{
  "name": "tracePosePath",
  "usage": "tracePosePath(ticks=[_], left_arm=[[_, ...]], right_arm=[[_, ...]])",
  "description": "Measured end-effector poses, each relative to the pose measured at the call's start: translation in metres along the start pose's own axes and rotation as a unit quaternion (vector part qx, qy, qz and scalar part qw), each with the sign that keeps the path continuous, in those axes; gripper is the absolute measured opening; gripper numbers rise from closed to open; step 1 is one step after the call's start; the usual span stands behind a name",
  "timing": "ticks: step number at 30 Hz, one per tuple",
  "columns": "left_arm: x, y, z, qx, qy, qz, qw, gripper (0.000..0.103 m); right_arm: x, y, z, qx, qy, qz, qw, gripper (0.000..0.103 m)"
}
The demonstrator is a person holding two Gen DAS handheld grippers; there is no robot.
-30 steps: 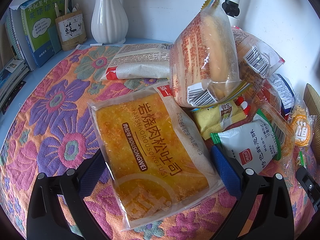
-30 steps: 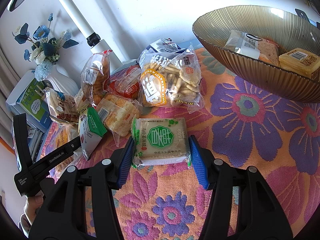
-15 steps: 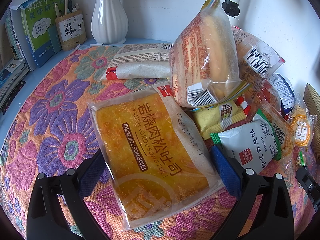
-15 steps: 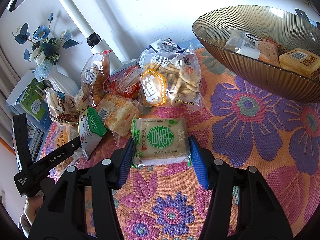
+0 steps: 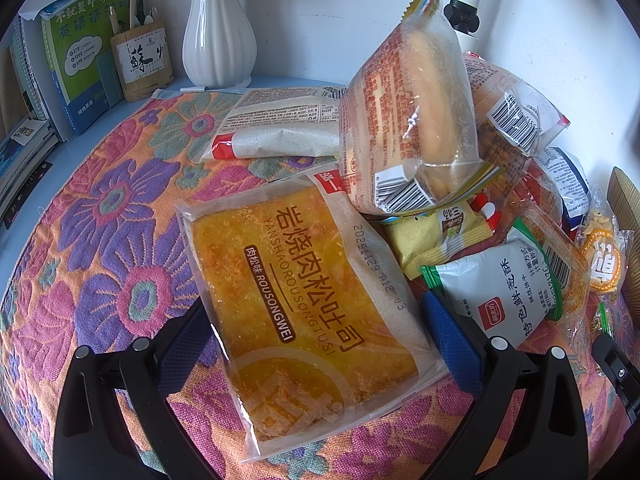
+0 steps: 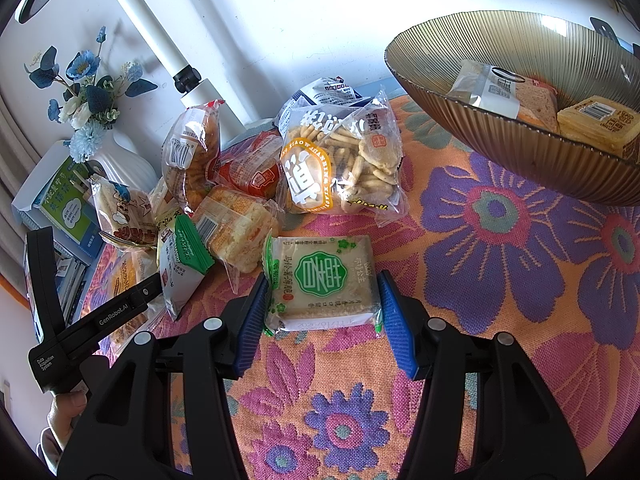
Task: Organize snacks
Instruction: 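Hold the biscuit pack in the right tool while the left tool grips the orange pork-floss toast bag, then carry the toast bag with the left tool while the right tool carries the biscuit pack over the amber bowl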
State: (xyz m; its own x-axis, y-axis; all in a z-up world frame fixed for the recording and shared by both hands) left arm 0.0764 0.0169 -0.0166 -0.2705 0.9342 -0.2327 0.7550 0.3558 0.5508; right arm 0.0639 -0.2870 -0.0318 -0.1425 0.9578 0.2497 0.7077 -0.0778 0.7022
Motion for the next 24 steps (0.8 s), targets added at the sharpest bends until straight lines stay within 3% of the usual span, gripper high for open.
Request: tracePosePath(ticks=[22,24], left_arm=[[0.0006,0.0002,0.0001,0.000,-0.003,0.000,1.0000,0.098],[0.0055,0.0023,-0.0042,-0.011,-0.014,-0.015,0.9997,0.086]], right_arm=[[0.0001,-0.0007,-0.0009,-0.005,0.001,0.002,1.000,0.055],[-0.0010,-0.0012,-0.0031,-0.011,0.004,0.006,1.000,0.054]])
Point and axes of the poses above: each gripper's, at about its wrist camera, not at the fingertips, and z roughly the way its jaws point, x to its left, y to its top, the point moved 4 cm from there along z, roughly the way its jaws point, and after that the axes turned 14 degrees about -z, right-handed, at the moved point
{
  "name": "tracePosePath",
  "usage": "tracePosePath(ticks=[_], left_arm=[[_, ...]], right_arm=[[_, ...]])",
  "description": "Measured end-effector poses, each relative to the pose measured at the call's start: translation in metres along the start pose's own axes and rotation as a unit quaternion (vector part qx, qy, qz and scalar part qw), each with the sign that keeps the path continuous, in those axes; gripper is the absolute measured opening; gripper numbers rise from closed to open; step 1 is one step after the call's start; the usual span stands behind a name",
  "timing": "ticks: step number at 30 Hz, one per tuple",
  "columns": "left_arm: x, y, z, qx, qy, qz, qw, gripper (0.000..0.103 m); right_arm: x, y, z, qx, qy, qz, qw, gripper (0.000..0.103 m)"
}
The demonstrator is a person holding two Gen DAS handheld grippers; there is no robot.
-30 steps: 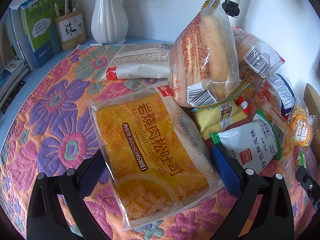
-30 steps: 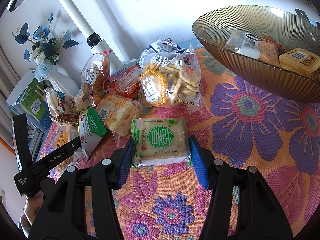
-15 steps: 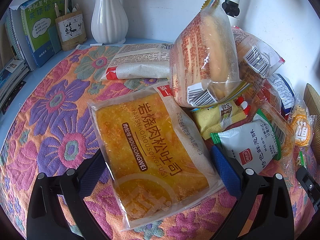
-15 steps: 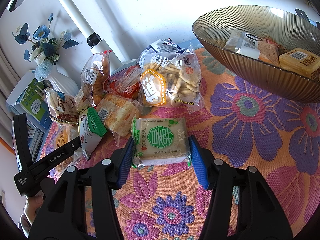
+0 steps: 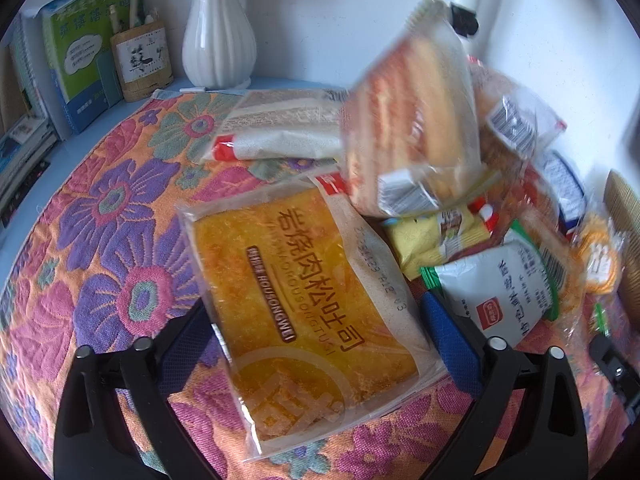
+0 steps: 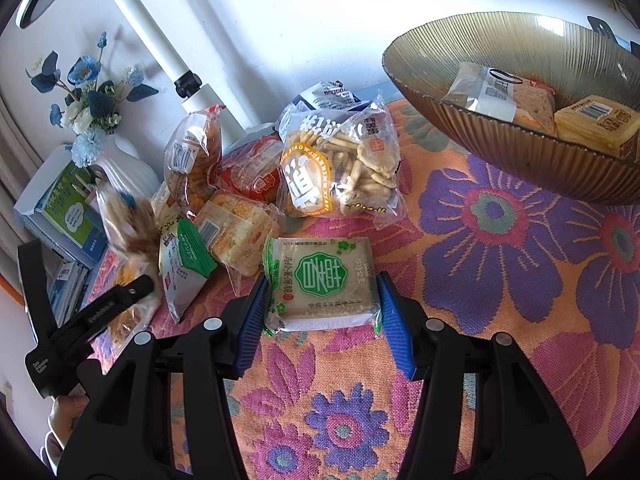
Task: Organize snacks
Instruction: 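Carry the toast bag with the left tool while the right tool carries the biscuit pack over the amber bowl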
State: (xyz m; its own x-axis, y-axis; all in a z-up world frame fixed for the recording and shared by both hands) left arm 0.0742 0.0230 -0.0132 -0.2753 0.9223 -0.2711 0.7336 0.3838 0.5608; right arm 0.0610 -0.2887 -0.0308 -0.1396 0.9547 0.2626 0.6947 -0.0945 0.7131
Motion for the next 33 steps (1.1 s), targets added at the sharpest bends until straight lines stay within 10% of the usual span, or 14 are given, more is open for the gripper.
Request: tracePosePath(ticks=[16,33], left_arm=[[0.056,0.018,-0.077,-0.211,-0.002,-0.122,0.9699,0.079],[0.000,0.018,-0.090,-0.164,-0.106,-0.038,0.9800,0.079]], right_arm=[[0.006,0.008,-0.025,-0.062,0.009,-0.012,0.998,0.054],[0.000,0.050,-0.100,-0.158,0.031,-0.014,0.987,0.053]])
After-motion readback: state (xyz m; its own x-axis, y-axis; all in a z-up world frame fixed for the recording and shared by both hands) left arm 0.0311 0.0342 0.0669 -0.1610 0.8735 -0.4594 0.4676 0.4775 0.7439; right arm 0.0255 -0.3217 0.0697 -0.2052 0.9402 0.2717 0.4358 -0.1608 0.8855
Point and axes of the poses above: each gripper's, at about its wrist camera, not at the fingertips, and z roughly the way its jaws point, x to its left, y to its top, the point moved 4 cm from there along z, roughly the way its jaws point, and after that the axes turned 14 degrees about -z, right-handed, at the moved point
